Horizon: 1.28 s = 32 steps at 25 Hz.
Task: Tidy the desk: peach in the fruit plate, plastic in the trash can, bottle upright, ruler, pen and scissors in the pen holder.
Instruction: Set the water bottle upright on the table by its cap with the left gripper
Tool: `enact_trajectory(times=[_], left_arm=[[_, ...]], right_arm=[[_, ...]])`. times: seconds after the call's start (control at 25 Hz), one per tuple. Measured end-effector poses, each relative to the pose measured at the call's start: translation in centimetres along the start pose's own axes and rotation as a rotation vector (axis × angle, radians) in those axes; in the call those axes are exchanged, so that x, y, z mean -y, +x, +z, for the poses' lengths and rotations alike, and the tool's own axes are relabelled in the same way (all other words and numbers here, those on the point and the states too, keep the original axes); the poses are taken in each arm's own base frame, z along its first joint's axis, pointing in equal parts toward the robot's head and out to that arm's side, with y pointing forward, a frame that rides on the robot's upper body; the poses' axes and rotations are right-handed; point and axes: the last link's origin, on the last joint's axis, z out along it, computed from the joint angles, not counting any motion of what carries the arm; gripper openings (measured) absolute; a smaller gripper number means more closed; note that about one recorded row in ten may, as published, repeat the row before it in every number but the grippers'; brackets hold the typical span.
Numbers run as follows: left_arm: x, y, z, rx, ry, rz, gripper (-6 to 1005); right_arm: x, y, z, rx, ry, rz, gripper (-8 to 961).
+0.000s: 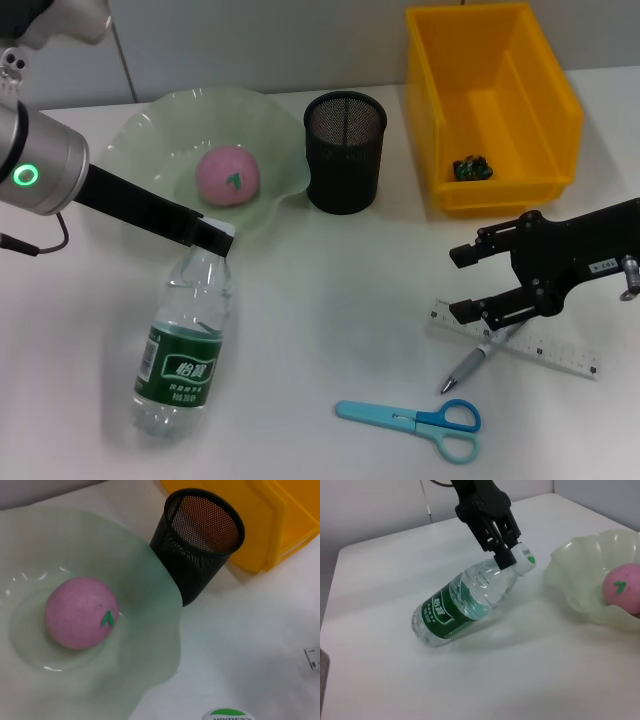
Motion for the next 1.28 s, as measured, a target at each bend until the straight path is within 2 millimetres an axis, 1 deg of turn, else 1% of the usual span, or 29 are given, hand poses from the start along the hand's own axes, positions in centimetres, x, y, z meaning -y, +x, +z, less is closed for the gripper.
enact_trajectory(times=[0.68, 1.28], left_arm=[[-0.1, -0.4, -1.7, -0.019, 0.001, 0.054, 417], [-0.3, -1.0, -3.2, -0.033, 0.019, 0.072, 416]], right_arm=[[0.2, -0.1, -0.1, -0.002, 0.011, 0.0, 741], [0.2, -0.3, 0.3, 0.008, 0.007, 0.005, 740]])
